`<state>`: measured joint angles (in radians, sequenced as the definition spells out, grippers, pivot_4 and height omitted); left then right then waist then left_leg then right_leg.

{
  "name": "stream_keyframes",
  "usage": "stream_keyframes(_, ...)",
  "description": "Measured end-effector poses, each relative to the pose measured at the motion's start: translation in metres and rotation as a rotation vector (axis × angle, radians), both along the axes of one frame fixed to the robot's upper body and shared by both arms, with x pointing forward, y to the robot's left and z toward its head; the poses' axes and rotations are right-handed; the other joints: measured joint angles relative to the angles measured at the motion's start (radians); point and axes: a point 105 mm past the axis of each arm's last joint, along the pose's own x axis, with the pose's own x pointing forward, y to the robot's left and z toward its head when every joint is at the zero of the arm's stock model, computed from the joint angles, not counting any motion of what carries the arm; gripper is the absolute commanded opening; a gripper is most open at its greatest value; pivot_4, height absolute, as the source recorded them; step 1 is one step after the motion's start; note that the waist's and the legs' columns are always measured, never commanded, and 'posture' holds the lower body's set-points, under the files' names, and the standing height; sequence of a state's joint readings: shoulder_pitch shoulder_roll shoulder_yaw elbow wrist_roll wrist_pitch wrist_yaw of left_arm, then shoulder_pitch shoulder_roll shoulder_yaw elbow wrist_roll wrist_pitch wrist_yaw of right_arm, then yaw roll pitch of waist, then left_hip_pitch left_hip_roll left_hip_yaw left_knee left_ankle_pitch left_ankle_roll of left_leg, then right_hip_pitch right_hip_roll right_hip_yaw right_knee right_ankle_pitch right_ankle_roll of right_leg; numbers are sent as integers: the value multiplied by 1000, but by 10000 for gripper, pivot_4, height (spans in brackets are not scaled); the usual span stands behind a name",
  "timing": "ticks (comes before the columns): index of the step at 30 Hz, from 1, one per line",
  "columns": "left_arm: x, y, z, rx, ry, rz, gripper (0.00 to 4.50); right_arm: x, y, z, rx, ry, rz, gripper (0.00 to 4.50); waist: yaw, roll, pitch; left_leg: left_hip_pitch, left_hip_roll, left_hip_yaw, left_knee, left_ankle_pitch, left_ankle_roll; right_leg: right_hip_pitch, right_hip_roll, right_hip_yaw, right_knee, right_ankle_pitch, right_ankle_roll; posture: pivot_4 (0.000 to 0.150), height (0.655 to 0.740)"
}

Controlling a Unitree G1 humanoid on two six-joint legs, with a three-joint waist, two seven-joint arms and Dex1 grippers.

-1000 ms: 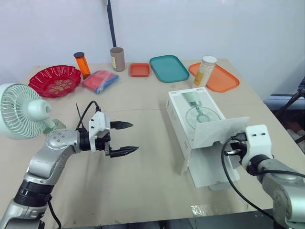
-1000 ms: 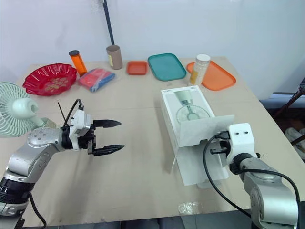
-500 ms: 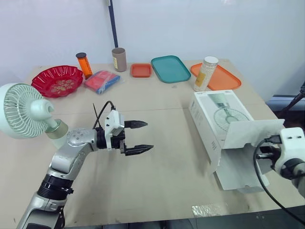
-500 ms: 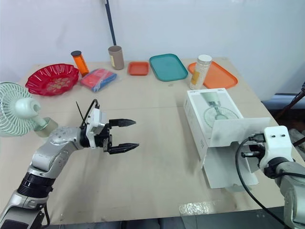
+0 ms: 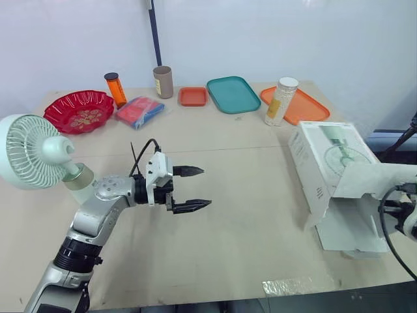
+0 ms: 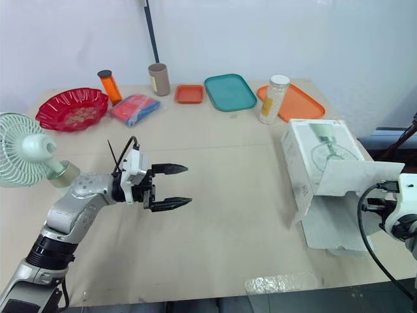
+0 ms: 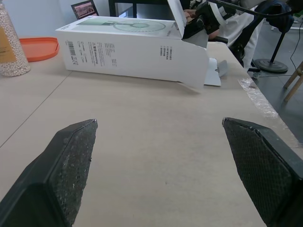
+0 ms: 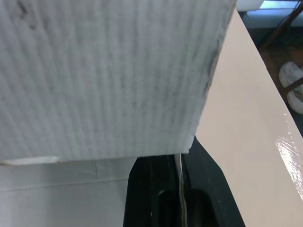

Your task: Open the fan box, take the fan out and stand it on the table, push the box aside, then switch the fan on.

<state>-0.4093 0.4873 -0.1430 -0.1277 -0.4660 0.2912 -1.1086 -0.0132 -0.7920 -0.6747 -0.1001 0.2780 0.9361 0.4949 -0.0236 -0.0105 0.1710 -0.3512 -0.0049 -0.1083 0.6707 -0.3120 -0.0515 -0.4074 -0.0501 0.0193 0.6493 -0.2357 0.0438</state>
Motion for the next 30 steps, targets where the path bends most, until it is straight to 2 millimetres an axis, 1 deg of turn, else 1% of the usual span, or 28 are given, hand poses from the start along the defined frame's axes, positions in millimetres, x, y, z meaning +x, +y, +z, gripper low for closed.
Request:
stream_keyframes(7,-1,2,-2,3,3,15,45000,3,-9,0,-56,20,35,503,0,0,0,0,0,1,0,0,0,0,0,1,0,0,0,1500,7255)
stream_keyframes(10,-1,2,-3,3,6,17,45000,5,-18,0,-97,51,46,8104,0,0,0,0,0,1,0,0,0,0,0,1,0,0,0,1500,7255)
stream_keyframes(11,-1,3,-3,4,7,18,45000,5,-19,-1,-100,56,46,12299,0,0,0,0,0,1,0,0,0,0,0,1,0,0,0,1500,7255)
stream_keyframes(12,-1,3,-3,4,7,18,45000,5,-19,-2,-98,58,48,15379,0,0,0,0,0,1,0,0,0,0,0,1,0,0,0,1500,7255)
stream_keyframes(13,-1,3,-3,4,7,19,45000,5,-19,-2,-95,57,53,20024,0,0,0,0,0,1,0,0,0,0,0,1,0,0,0,1500,7255)
stream_keyframes(15,-1,3,-3,4,7,20,45000,6,-18,-2,-93,56,59,24374,0,0,0,0,0,1,0,0,0,0,0,1,0,0,0,1500,7255)
stream_keyframes(17,-1,3,-3,3,7,25,45000,6,-16,-1,-95,55,68,35082,0,0,0,0,0,1,0,0,0,0,0,1,0,0,0,1500,7255)
stream_keyframes(18,-1,3,-3,2,6,27,45000,5,-13,0,-99,55,77,37325,0,0,0,0,0,1,0,0,0,0,0,1,0,0,0,1500,7255)
stream_keyframes(19,-1,3,-3,2,4,27,45000,5,-11,1,-104,56,84,42457,0,0,0,0,0,1,0,0,0,0,0,1,0,0,0,1500,7255)
stream_keyframes(20,-2,2,-3,0,2,30,45000,1,-9,3,-121,59,92,44559,0,1,0,0,0,1,0,0,0,0,0,1,0,0,0,1500,7255)
stream_keyframes(23,-2,2,-3,-1,2,30,45000,-5,-7,9,-135,48,92,44559,1,1,0,0,0,1,0,0,0,0,0,1,0,0,1,1500,7255)
stream_keyframes(24,-2,2,-3,-2,2,28,45000,-10,-5,20,-159,25,90,44559,1,2,-1,0,0,1,0,0,0,0,0,1,0,0,1,1500,7255)
stream_keyframes(26,-2,1,-2,-3,2,26,45000,-13,-2,30,-180,3,88,44559,1,2,-1,0,0,1,0,0,0,0,0,1,0,0,1,1500,7255)
stream_keyframes(30,0,0,-2,-6,4,22,45000,-18,4,44,-217,-16,85,44559,1,2,-1,0,0,1,0,0,0,1,0,1,0,0,1,1500,7255)
